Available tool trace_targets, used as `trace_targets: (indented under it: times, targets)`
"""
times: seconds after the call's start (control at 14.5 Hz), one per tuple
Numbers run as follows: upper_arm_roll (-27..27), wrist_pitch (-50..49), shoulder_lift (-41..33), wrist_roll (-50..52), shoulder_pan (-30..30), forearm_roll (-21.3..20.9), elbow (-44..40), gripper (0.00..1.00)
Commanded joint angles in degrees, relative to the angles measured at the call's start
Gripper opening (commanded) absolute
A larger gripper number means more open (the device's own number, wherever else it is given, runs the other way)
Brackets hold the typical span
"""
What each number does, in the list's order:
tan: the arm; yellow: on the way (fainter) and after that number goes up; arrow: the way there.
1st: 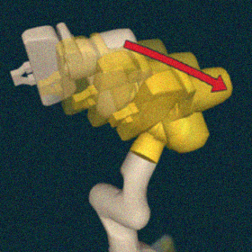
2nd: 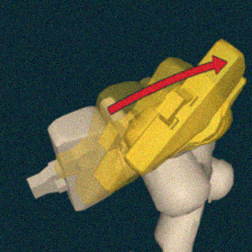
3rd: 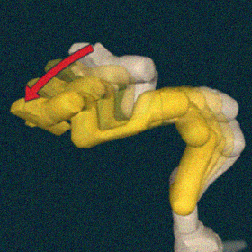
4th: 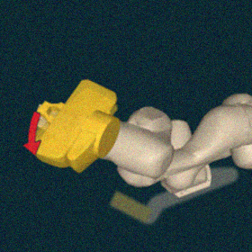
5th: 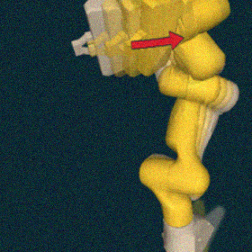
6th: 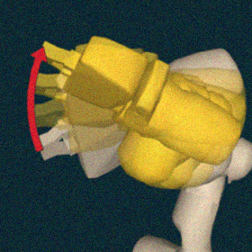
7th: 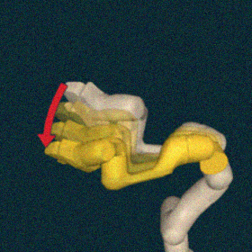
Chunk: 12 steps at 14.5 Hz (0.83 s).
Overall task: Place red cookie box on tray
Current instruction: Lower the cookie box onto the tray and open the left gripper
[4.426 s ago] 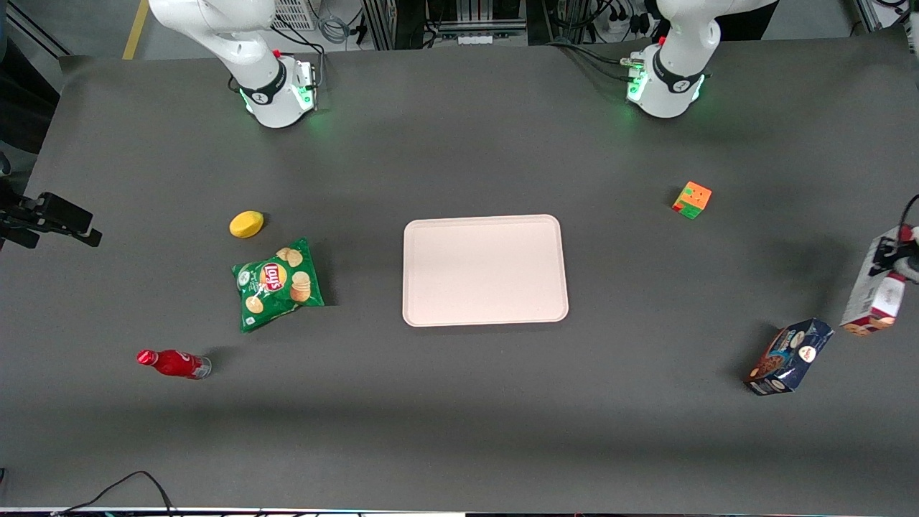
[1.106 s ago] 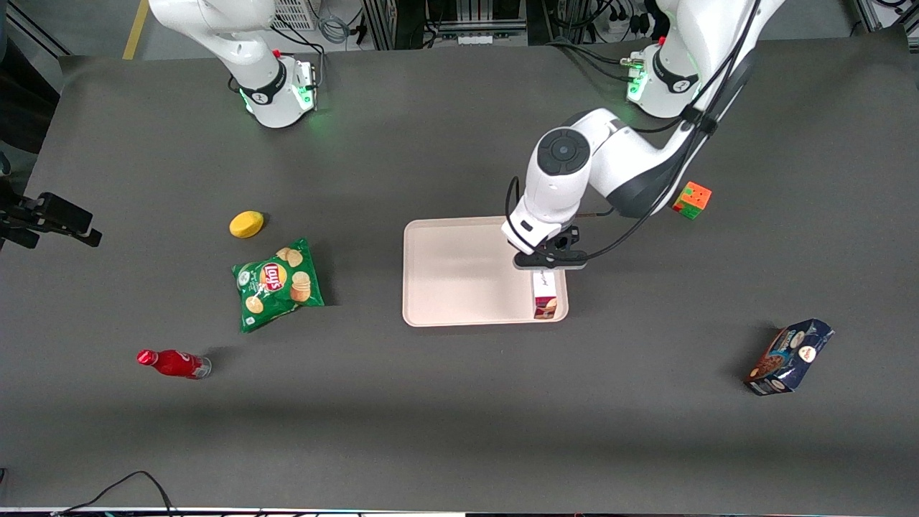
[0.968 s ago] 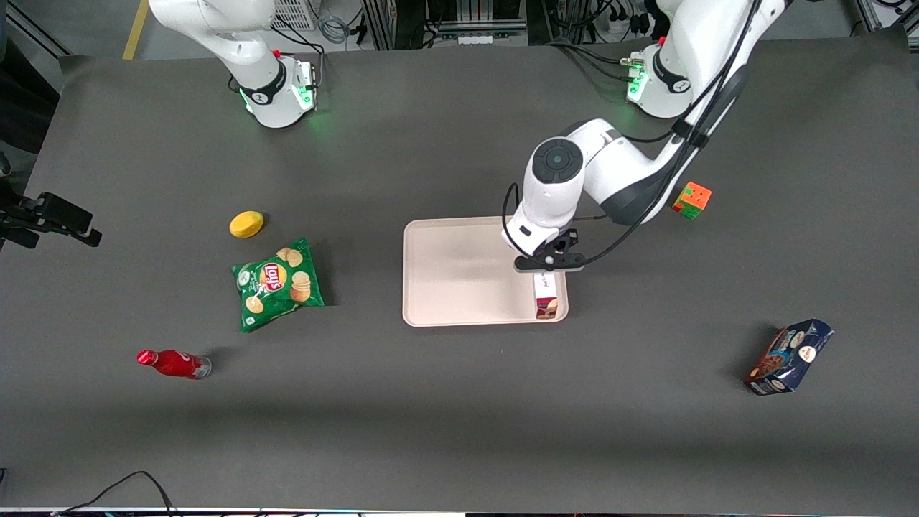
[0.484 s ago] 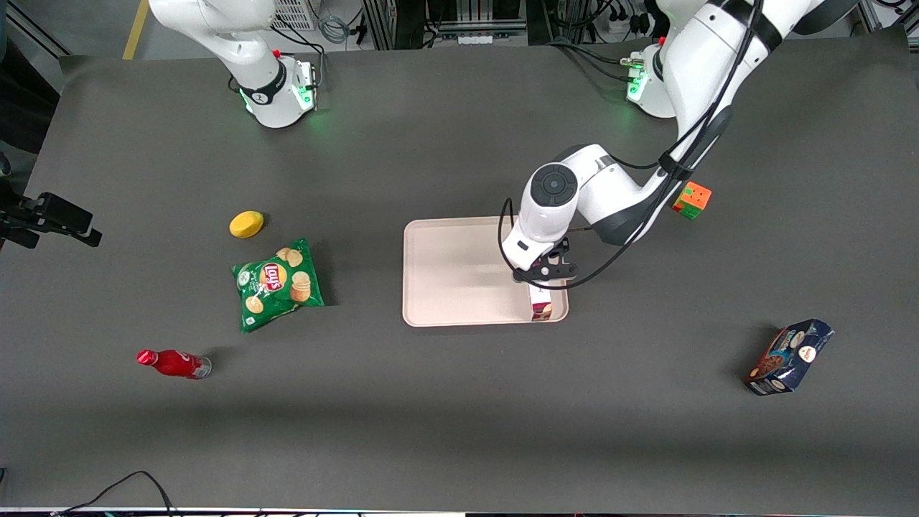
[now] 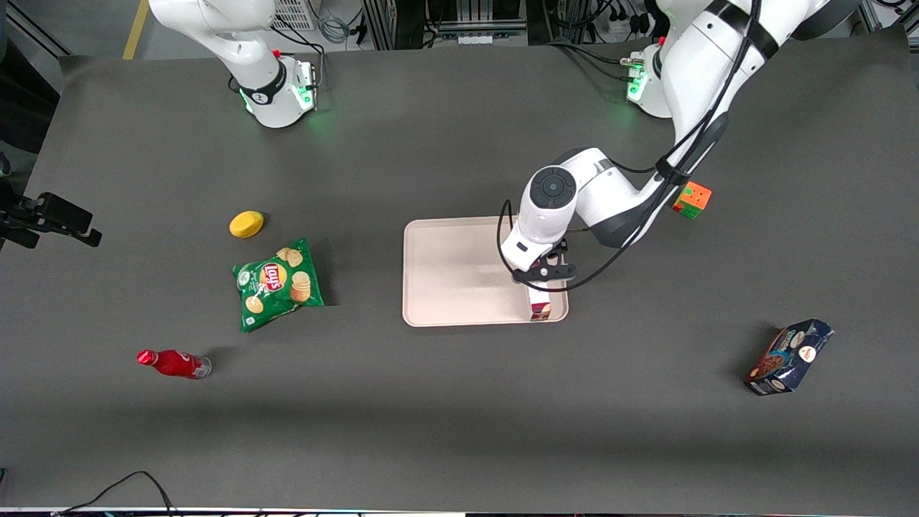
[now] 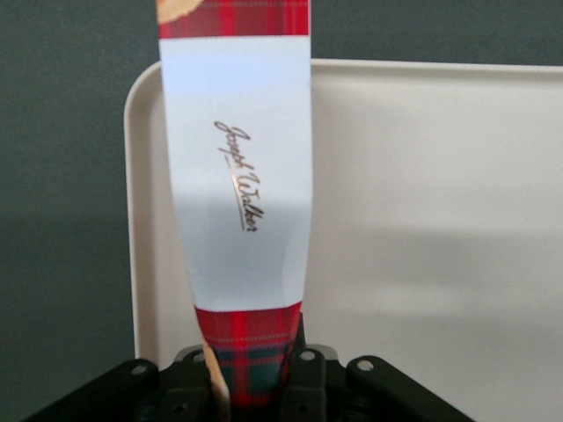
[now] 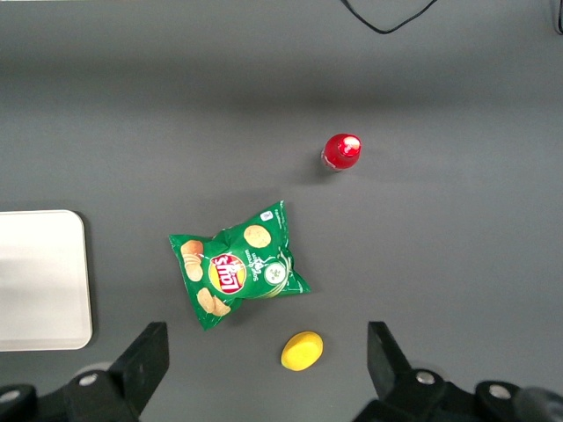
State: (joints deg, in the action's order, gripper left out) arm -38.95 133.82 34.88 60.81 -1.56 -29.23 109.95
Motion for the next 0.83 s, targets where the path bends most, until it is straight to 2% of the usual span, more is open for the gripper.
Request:
trace_targets:
  times: [0.0, 0.21, 0.28, 0.35, 0.48, 0.55, 0.76]
  targets:
    - [0.28, 4.42, -0.08, 4.67, 0.15, -5.04, 3.24, 0.14]
    - [0.37, 4.43, -0.08, 4.85, 0.24, -5.04, 3.25, 0.14]
    - [0.37, 4.43, -0.08, 4.85, 0.24, -5.04, 3.25, 0.18]
    - [0.28, 4.43, 0.01, 5.02, 0.15, -5.04, 3.34, 0.29]
    - [0.28, 4.43, 0.1, 5.46, 0.15, -5.04, 3.34, 0.89]
    - [0.28, 4.43, 0.1, 5.46, 0.15, -5.04, 3.34, 1.0]
    - [0.28, 4.52, 0.1, 5.46, 0.32, -5.04, 3.34, 1.0]
